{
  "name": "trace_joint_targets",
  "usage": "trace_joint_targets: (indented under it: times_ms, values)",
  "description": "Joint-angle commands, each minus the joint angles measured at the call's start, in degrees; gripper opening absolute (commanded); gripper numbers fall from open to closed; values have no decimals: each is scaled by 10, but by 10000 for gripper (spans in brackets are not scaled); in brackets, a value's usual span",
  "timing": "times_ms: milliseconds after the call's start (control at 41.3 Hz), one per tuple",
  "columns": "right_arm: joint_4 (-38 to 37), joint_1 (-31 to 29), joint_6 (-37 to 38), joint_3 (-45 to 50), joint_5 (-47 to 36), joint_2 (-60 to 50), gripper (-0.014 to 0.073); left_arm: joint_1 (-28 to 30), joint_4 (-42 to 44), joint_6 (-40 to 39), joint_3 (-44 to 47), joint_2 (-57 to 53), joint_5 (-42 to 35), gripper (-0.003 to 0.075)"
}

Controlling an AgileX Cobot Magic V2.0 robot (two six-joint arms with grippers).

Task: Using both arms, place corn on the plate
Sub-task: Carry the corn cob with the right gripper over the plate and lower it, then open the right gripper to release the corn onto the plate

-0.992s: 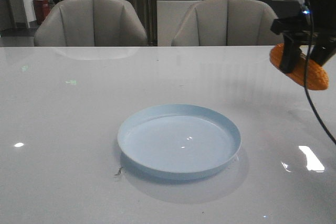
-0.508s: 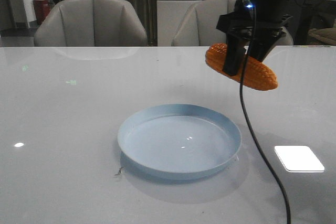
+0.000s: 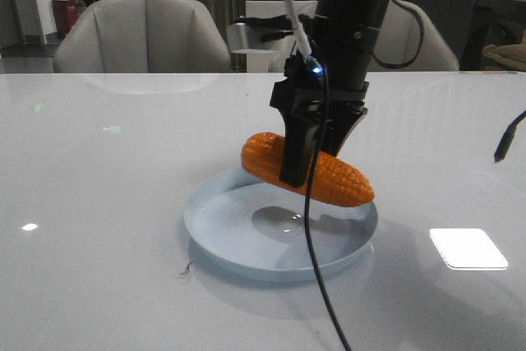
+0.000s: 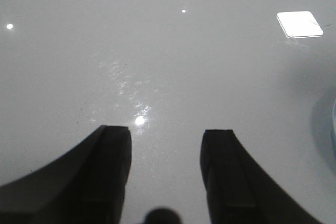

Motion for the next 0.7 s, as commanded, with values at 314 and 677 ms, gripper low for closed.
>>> trace_joint_targets:
  times_ms: [314, 677]
  values:
    - [16, 28, -73, -18, -12, -12, 220, 0, -6, -7, -16, -7, -42, 383]
    - [16, 28, -73, -18, -10, -12, 477, 0, -6, -7, -16, -7, -39, 383]
